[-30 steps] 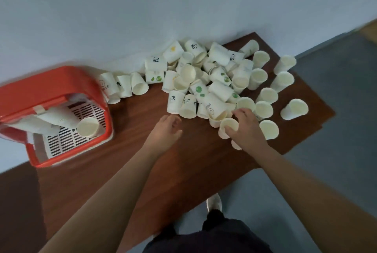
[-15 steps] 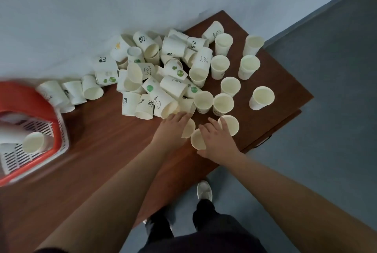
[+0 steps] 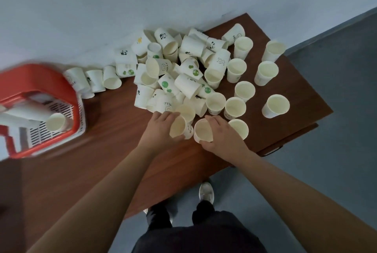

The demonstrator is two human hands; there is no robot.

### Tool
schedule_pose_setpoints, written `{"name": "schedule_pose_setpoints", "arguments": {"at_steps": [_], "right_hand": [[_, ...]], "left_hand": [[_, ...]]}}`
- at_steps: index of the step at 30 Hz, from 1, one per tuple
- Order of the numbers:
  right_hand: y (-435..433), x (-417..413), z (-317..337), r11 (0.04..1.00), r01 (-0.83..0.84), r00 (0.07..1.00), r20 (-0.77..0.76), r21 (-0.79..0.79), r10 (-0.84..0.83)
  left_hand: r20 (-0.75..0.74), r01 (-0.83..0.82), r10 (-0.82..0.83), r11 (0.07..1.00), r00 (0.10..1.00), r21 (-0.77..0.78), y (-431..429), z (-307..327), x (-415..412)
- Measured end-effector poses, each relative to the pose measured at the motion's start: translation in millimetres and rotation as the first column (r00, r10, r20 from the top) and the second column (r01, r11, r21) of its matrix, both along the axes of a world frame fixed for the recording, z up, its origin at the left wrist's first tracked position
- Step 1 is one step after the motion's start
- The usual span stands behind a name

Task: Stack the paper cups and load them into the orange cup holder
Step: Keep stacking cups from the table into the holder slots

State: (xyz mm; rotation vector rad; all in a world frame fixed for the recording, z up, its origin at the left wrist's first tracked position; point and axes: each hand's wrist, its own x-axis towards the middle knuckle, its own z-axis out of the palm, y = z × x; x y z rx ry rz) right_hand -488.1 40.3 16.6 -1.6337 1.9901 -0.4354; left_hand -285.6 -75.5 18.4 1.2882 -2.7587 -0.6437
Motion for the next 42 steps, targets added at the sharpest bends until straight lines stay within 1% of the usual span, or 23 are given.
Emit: {"name": "schedule_pose_setpoints", "arguments": {"at_steps": [2,4,6,8,9,12,17,20,23,27,32,34,36,37,38,40,42], "right_hand": [[-13.9,6.7,15.9,1.000,-0.007,0.999,0.046,0.010,0.006],[-30.5,17.2,29.3,0.999,-0.039,0.998,0.047,0.033,0.037],[-47.5,31.8,38.8,0.996,-0.067,0.997,0.030,0.051,0.066],[-65.0,50.8,45.6,0.995,-0.093,0.995,0.033,0.040,0.092],[-73.3,60.9,48.3,0.994,-0.109,0.994,0.036,0.031,0.108],[-98.9,95.0,54.5,0.987,-0.156,0.987,0.051,0.036,0.155],[-140.3,156.4,59.1,0.979,-0.201,0.978,0.058,0.042,0.198],[-170.0,195.0,64.5,0.975,-0.222,0.974,0.054,0.025,0.221],[-203.5,237.8,72.0,0.971,-0.237,0.969,0.071,-0.012,0.237],[-244.3,290.8,74.2,0.973,-0.229,0.968,0.101,-0.030,0.231],[-271.1,328.8,59.7,0.983,-0.185,0.977,0.110,-0.004,0.185],[-275.4,337.5,55.1,0.986,-0.165,0.979,0.124,-0.003,0.164],[-278.5,345.2,52.8,0.990,-0.139,0.978,0.155,-0.011,0.139],[-280.3,348.7,52.0,0.992,-0.127,0.977,0.171,-0.020,0.129],[-282.4,352.4,50.9,0.993,-0.119,0.975,0.187,-0.029,0.122],[-285.7,361.2,47.8,0.993,-0.118,0.967,0.225,-0.028,0.121],[-287.2,372.2,41.7,0.990,-0.143,0.958,0.250,-0.018,0.143]], "left_hand": [[-0.047,-0.076,0.076,0.997,0.996,0.005,-0.4,9.3,21.4],[-0.094,-0.172,0.176,0.984,0.980,0.052,-2.4,17.7,44.2],[-0.154,-0.284,0.302,0.950,0.941,0.126,-3.9,27.1,70.4],[-0.202,-0.389,0.418,0.906,0.886,0.167,-6.3,36.9,100.9],[-0.204,-0.435,0.464,0.884,0.862,0.175,-7.6,40.8,117.0],[-0.149,-0.555,0.585,0.807,0.797,0.200,-12.3,50.2,167.9],[-0.132,-0.705,0.730,0.683,0.671,0.191,-29.8,52.5,250.3],[-0.146,-0.775,0.798,0.603,0.585,0.191,-53.7,55.4,292.8],[-0.180,-0.805,0.824,0.565,0.538,0.179,-85.4,59.4,327.1],[-0.215,-0.787,0.807,0.587,0.550,0.189,-128.0,53.0,354.5],[-0.207,-0.739,0.779,0.627,0.592,0.247,-162.2,15.6,363.4],[-0.163,-0.707,0.742,0.670,0.650,0.227,-171.2,-2.8,364.5],[-0.048,-0.659,0.676,0.730,0.736,0.183,-179.8,-18.1,365.9],[0.003,-0.635,0.648,0.745,0.762,0.205,-183.4,-23.3,366.3],[0.018,-0.608,0.626,0.749,0.779,0.262,-186.8,-28.6,367.5],[-0.007,-0.552,0.600,0.741,0.800,0.381,-190.5,-37.6,372.0],[-0.046,-0.518,0.598,0.727,0.800,0.450,-188.6,-42.8,380.2]]}}
